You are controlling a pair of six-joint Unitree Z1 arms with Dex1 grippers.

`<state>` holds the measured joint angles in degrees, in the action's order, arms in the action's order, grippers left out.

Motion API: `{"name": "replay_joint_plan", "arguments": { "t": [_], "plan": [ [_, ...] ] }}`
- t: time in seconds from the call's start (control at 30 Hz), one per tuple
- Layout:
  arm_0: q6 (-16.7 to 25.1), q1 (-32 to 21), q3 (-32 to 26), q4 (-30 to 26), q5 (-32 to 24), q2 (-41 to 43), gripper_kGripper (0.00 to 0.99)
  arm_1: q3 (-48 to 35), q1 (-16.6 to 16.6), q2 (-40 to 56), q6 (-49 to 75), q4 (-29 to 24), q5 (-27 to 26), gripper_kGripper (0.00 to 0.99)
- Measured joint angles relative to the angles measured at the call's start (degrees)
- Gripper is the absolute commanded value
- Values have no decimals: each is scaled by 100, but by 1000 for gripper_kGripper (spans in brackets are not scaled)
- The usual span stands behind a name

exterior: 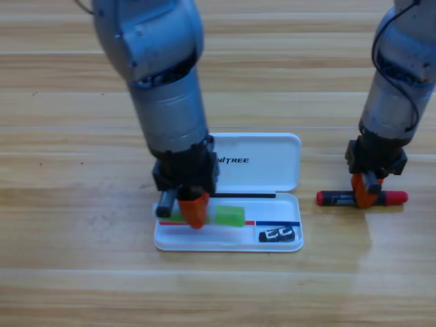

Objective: Clean up eraser and pencils

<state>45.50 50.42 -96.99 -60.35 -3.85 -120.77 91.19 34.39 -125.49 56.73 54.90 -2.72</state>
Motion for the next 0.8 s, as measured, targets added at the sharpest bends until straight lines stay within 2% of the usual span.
{"name": "replay_joint_plan", "arguments": {
  "t": [0.27, 0.5, 0.8],
  "plan": [
    [-57, 11, -614, -301, -177, -436, 0, -221, 0, 690, 0, 1, 0, 0],
    [-120, 12, -1050, -612, -260, -808, 0, -279, 0, 848, 0, 1, 0, 0],
    [-276, 10, -1159, -704, -260, -1022, 0, -284, 0, 865, 0, 11, 0, 0]
  ]
}}
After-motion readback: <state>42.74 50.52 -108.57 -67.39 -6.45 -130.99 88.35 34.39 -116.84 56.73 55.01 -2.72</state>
